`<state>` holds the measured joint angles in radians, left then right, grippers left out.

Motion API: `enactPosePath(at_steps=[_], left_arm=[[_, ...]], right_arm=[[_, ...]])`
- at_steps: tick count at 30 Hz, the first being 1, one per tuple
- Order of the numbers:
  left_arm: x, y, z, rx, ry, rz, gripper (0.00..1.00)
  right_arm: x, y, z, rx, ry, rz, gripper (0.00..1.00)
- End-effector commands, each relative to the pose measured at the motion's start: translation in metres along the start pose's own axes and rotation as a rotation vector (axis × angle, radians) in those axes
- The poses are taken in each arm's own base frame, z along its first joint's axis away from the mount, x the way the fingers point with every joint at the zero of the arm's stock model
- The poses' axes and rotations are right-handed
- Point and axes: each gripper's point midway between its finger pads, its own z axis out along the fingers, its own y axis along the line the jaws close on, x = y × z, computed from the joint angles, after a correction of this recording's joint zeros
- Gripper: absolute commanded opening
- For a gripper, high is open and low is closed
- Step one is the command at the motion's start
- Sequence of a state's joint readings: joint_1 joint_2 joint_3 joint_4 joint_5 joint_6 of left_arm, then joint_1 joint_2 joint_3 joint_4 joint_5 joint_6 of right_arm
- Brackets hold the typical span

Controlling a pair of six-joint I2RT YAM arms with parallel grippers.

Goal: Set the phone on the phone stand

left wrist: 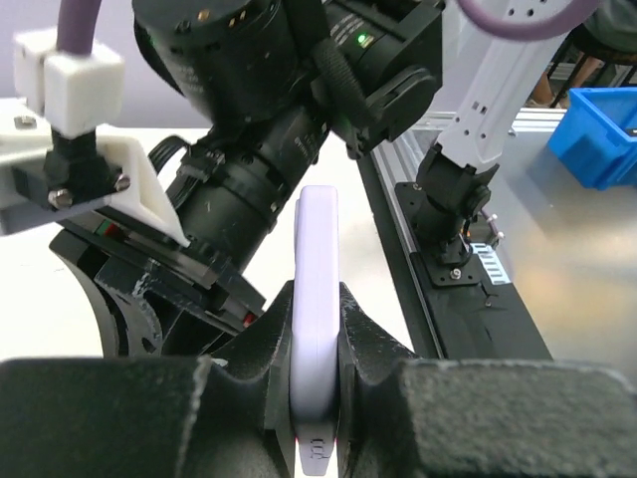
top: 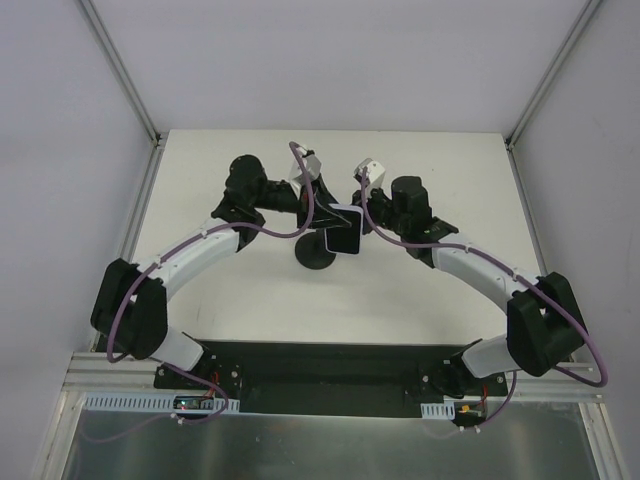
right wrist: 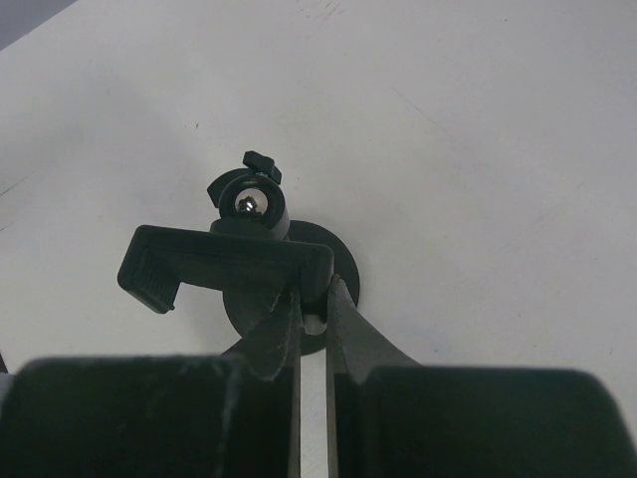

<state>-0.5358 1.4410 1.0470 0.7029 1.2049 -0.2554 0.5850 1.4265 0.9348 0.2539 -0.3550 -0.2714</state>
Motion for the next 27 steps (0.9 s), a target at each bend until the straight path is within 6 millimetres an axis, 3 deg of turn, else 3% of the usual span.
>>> enactPosePath(at_steps=[1,5,13,27], left_arm=[[-0.041,-0.007,0.006,0.104,-0.056,0.252,0.00],[-0.030,-0.008,0.006,0.167,-0.026,0.274,0.00],[-0.021,0.011,0.010,0.192,-0.016,0.269,0.00],[-0.004,0.048,-0.012,0.187,0.018,0.218,0.00]], right_arm=[[-0.009,0.010,0.002,-0.085,-0.033,0.032,0.01],[-0.009,0.011,-0.001,-0.103,-0.048,0.030,0.01],[-0.011,0.016,-0.001,-0.132,-0.053,0.026,0.01],[-0.004,0.012,0.003,-0.119,-0.030,0.030,0.01]])
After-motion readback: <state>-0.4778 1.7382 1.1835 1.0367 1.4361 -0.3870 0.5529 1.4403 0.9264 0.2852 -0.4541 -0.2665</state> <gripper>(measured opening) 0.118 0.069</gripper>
